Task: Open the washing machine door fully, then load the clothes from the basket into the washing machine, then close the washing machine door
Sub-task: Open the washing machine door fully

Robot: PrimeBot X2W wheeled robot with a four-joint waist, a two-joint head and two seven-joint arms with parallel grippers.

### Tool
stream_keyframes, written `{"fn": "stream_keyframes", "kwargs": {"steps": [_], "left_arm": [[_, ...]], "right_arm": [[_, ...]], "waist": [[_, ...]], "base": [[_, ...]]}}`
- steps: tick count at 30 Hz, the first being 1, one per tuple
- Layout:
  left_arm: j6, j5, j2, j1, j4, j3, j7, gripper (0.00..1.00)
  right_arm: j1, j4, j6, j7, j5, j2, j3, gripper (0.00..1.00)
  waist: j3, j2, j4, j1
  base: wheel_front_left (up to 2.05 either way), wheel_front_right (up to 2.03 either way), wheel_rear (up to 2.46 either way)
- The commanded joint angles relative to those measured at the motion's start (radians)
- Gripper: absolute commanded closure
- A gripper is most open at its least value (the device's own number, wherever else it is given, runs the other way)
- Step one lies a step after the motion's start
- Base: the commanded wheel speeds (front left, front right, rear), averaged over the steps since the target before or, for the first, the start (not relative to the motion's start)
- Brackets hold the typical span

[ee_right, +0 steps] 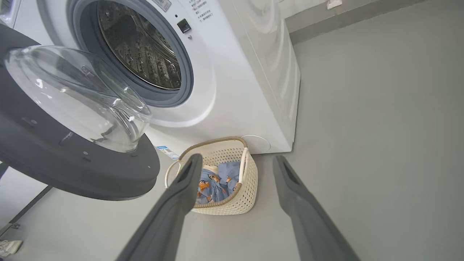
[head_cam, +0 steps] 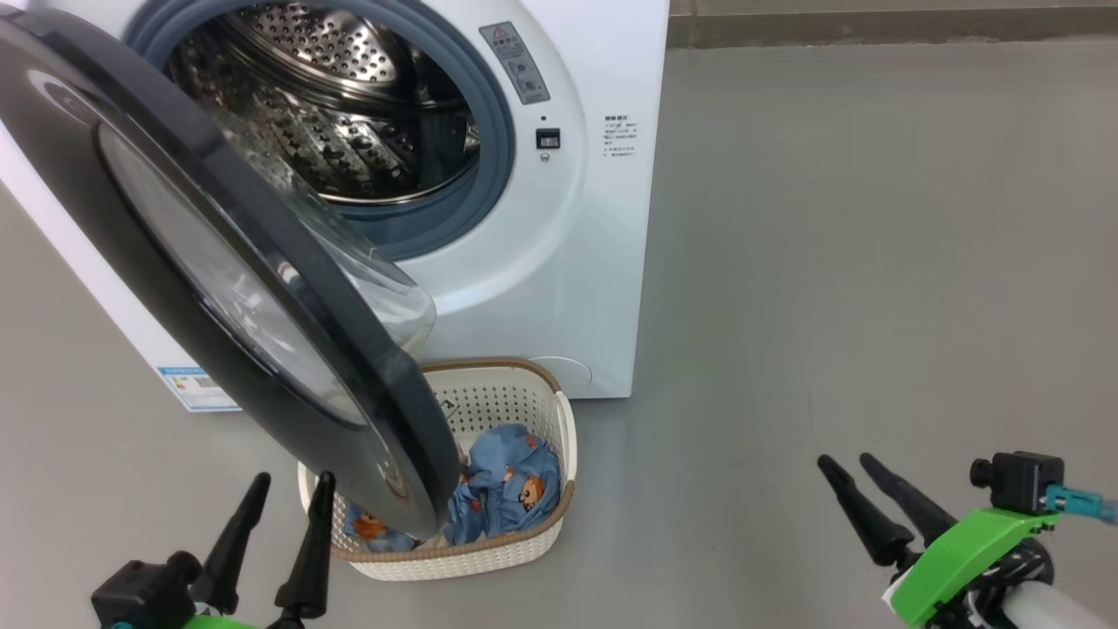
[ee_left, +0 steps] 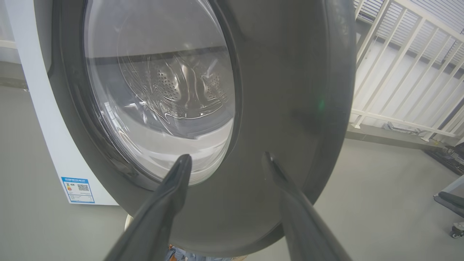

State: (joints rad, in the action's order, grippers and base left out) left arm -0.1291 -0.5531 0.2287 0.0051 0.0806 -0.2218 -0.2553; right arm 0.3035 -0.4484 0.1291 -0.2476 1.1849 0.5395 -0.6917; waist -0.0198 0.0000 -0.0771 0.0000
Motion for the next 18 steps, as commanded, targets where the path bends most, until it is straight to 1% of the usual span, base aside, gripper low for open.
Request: {"fn": "stream_keyframes", "kwargs": {"steps": [1, 6, 11, 15, 18], "left_arm": [[-0.002, -0.002, 0.017, -0.015, -0.022, 0.043, -0.006, 0.0], [-0.002, 0.004, 0.012, -0.01, -0.025, 0.056, -0.006, 0.0], [-0.002, 0.009, 0.009, -0.009, -0.03, 0.064, -0.006, 0.0], [-0.002, 0.013, 0.006, -0.014, -0.034, 0.066, -0.006, 0.0], [-0.002, 0.015, 0.004, -0.016, -0.034, 0.07, -0.006, 0.0]], "right_arm": [[-0.003, 0.009, 0.002, -0.013, -0.028, 0.014, 0.018, 0.0], [-0.038, 0.014, 0.002, -0.014, -0.199, -0.035, 0.177, 0.0], [-0.087, 0.052, 0.002, -0.014, -0.361, -0.09, 0.316, 0.0], [-0.116, 0.085, 0.002, -0.014, -0.464, -0.125, 0.401, 0.0], [-0.135, 0.103, 0.002, -0.014, -0.516, -0.147, 0.445, 0.0]], "waist": [[0.001, 0.0, 0.002, 0.0], [0.0, 0.0, 0.007, 0.0], [-0.005, 0.0, 0.008, 0.0], [-0.013, 0.0, 0.006, 0.0], [-0.016, 0.0, 0.004, 0.0]], "base": [[0.0, 0.0, 0.0], [0.0, 0.0, 0.0], [0.0, 0.0, 0.0], [0.0, 0.0, 0.0], [0.0, 0.0, 0.0]]}}
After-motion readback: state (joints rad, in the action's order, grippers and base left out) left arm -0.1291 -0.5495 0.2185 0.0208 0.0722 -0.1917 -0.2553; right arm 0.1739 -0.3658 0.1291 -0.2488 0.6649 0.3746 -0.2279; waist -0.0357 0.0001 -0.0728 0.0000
